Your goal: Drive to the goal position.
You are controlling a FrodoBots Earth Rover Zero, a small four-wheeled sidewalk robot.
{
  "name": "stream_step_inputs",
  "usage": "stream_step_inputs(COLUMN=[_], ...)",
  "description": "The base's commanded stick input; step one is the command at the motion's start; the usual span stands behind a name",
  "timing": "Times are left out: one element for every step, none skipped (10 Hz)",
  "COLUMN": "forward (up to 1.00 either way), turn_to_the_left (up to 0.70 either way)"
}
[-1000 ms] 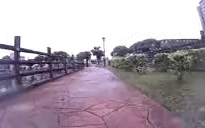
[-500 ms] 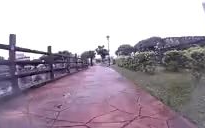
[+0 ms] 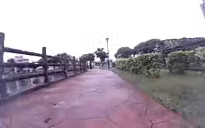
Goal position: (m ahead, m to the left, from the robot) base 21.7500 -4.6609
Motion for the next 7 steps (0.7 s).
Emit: stream_step_inputs(forward=[1.0, 1.0, 1.0, 1.0, 1.0, 1.0, 1.0], turn_to_the_left=[-0.01, -0.01, -0.01, -0.01, -0.01, -0.01, -0.01])
